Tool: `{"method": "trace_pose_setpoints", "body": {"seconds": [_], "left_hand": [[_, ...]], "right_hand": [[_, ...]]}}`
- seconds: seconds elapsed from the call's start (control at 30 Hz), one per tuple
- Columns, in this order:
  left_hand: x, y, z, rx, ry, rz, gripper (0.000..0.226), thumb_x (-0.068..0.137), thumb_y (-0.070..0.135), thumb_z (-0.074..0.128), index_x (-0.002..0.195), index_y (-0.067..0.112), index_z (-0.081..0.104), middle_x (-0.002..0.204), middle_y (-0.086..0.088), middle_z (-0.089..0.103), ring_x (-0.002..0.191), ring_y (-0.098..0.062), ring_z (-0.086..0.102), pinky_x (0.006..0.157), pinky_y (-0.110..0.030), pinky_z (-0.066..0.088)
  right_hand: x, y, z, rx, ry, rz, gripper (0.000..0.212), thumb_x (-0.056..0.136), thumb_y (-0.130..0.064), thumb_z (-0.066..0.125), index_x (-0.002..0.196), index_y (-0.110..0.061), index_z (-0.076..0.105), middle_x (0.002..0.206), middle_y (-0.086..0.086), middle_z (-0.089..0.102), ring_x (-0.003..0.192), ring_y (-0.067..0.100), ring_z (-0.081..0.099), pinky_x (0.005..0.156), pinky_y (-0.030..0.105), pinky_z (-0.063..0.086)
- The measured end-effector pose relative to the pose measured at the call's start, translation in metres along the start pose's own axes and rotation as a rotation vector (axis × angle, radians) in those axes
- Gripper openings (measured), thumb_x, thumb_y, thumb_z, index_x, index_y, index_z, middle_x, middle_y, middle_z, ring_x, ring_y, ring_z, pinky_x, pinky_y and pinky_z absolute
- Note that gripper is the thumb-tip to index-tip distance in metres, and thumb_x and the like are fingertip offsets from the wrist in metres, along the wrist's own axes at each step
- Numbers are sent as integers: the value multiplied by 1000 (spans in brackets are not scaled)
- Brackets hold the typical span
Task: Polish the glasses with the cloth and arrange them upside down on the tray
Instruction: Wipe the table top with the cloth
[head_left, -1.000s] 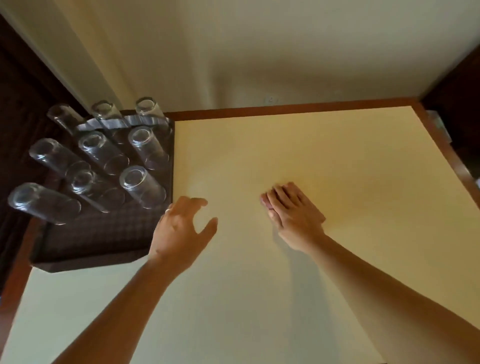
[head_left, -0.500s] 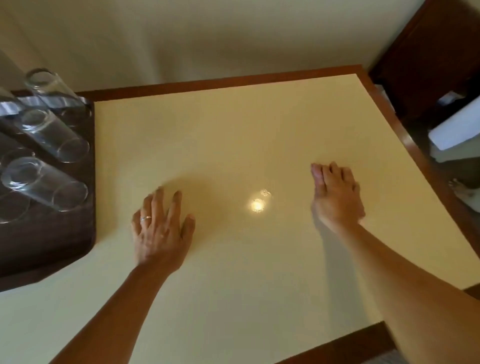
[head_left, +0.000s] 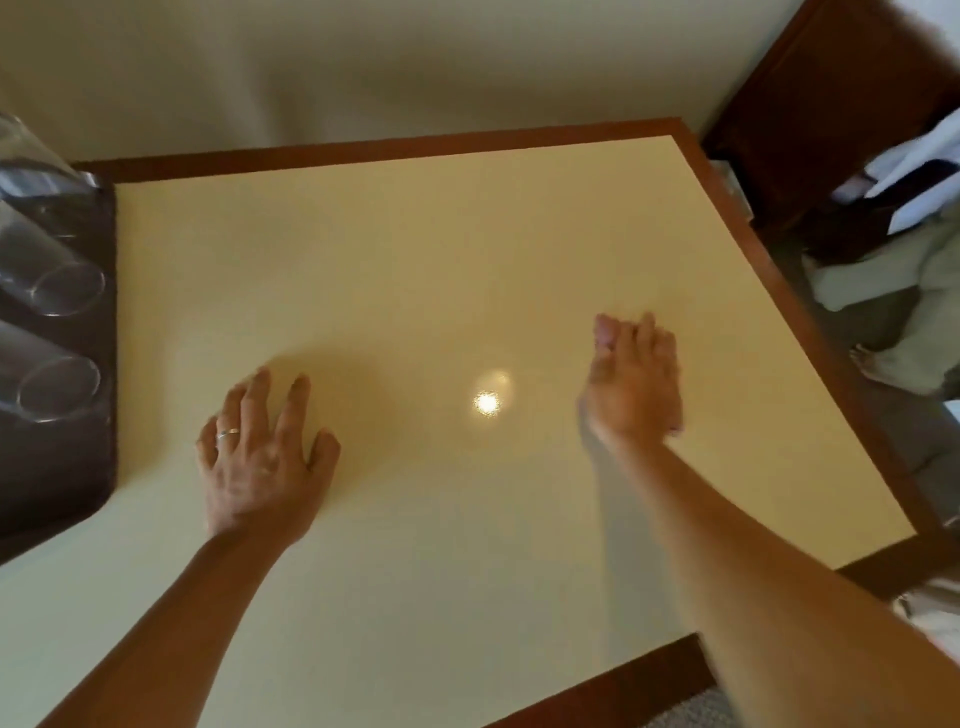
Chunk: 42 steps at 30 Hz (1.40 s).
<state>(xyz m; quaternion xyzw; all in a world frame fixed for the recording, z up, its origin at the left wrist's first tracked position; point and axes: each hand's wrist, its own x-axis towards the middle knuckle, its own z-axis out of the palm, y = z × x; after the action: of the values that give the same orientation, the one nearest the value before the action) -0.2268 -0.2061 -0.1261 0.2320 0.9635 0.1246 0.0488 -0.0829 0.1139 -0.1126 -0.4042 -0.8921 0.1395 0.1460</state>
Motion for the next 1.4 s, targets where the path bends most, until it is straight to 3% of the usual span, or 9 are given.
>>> {"method": "trace_pose_setpoints", "body": {"seconds": [0.1,0.27,0.4,0.53,0.67,0.77,0.97,1.23,1.4], "left_hand": [[11,8,-5,-149,48,-105,72,82,54,44,142,18,59,156,-16,45,142,-43,37,116,-62,26],[49,43,0,-170,67,2,67,84,54,44,132,13,64,143,-18,53,133,-43,44,111,-60,30],[83,65,4,-96,40,84,64,86,55,44,133,15,62,147,-18,50,133,-46,44,108,-62,32],[112,71,11,-57,58,75,60,89,55,44,135,20,58,152,-13,49,137,-43,42,109,-63,32],[133,84,20,-105,95,-30,67,92,57,40,146,18,47,159,-14,40,144,-42,34,113,-66,27],[140,92,23,-48,68,-59,75,90,62,35,149,16,42,163,-17,32,147,-41,28,115,-66,24],[143,95,32,9,70,-72,79,91,64,33,153,17,43,164,-18,33,148,-42,30,115,-65,27],[149,92,36,26,57,-95,80,90,68,35,152,19,46,165,-15,35,149,-40,30,116,-63,27],[148,97,31,-61,52,-65,84,89,70,35,155,19,46,168,-12,33,152,-38,28,118,-62,25]], "right_hand": [[-33,-80,33,226,-10,-236,35,91,-19,45,124,-23,58,128,6,51,126,39,46,94,40,46],[-90,-5,-8,9,-381,-763,47,108,-29,37,141,-2,56,147,14,52,141,28,42,124,36,26],[15,105,-31,-186,-157,-248,63,106,-45,13,145,-9,47,150,15,48,140,32,40,107,57,41],[88,33,2,205,21,302,61,79,-48,51,131,-17,53,131,12,58,122,31,54,102,46,48],[30,-47,28,18,-195,-591,48,100,-26,41,147,-14,47,151,9,53,145,29,40,120,47,34],[45,33,-1,-159,-424,-848,54,110,-38,21,156,-12,37,166,7,31,157,24,18,127,43,16],[193,52,-1,-230,-85,9,59,99,-31,42,153,-11,31,154,16,42,145,33,35,117,46,36],[139,-7,28,-146,-468,-1015,53,107,-33,29,156,-14,34,166,6,31,157,22,17,129,36,7],[249,17,33,-191,-234,-284,54,104,-34,31,152,-9,33,158,11,37,148,31,30,114,50,37]]}}
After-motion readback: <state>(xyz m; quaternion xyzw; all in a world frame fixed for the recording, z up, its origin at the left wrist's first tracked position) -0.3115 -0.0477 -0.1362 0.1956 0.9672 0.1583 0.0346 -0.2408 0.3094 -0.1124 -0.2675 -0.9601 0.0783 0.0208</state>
